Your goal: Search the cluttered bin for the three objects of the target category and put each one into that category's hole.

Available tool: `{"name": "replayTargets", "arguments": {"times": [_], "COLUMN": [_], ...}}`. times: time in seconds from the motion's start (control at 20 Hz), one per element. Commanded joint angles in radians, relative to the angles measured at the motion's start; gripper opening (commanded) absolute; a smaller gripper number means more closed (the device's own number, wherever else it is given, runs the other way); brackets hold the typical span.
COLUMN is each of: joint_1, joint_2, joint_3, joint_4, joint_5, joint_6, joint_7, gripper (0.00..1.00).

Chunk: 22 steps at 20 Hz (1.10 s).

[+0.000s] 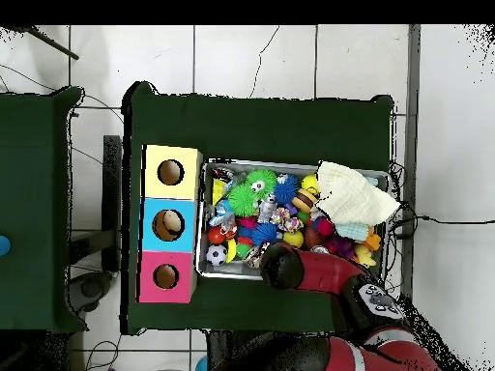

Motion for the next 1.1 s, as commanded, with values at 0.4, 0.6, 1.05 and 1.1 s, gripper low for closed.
{"name": "replayTargets", "arguments": {"times": [0.4,0.6,1.05,1.1], "joint_1": [0.011,0.015,0.016,0.014], "joint_2": [0.064,0.018,-0.071,-0.083], "joint_3": [0.052,0.067,0.095,0.102], "joint_4": [-0.114,-0.112,-0.099,-0.098], "joint_5": [0.0,0.022,0.067,0.073], "joint_6": [-0.015,0.049,0.175,0.196], "joint_7": [0.087,0.079,0.072,0.067], "gripper": [0.0,0.0,0.0,0.0]}}
